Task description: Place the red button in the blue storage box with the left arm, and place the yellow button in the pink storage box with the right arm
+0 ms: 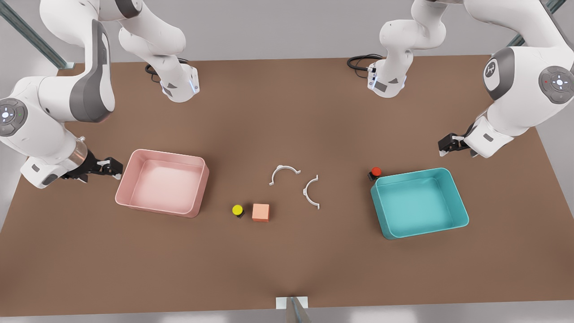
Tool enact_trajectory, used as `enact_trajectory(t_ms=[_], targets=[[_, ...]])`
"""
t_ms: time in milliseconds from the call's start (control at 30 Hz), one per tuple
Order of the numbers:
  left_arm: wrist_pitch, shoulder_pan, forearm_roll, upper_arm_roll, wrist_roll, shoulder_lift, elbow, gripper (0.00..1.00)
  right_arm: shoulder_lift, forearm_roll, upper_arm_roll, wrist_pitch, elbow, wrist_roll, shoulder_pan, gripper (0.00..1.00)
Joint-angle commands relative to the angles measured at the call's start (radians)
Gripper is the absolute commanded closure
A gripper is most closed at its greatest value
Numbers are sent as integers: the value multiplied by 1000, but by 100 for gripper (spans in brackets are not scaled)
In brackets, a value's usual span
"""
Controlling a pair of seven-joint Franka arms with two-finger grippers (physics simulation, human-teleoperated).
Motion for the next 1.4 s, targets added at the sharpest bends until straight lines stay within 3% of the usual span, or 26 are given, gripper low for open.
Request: enact_trajectory(t_ms=[0, 200, 400, 567, 767, 967, 1133, 1367], targets=[[2, -1, 1, 0, -7, -1, 0, 0, -1, 0, 0, 17, 1, 80, -5, 0], [69, -40, -70, -8, -13, 33, -41, 0, 85, 43, 134, 170, -3, -18, 60, 0], [469, -159, -75, -8, -135, -107, -450, 0, 344, 37, 204, 490, 1, -141, 109, 0], [637, -175, -75, -8, -188, -108, -611, 0, 447, -63, 207, 619, -16, -132, 291, 0], [736, -170, -75, -3, -188, -171, -791, 0, 553, -63, 206, 681, -26, -297, 278, 0], [876, -149, -78, -3, -191, -72, -854, 0, 556, -63, 200, 688, -93, -350, 279, 0], [1006, -149, -79, 0, -191, -92, -981, 0, 565, -84, 198, 725, -119, -353, 259, 0], [1074, -162, -102, 0, -192, -61, -1032, 0, 625, -121, 198, 813, -119, -359, 262, 0]])
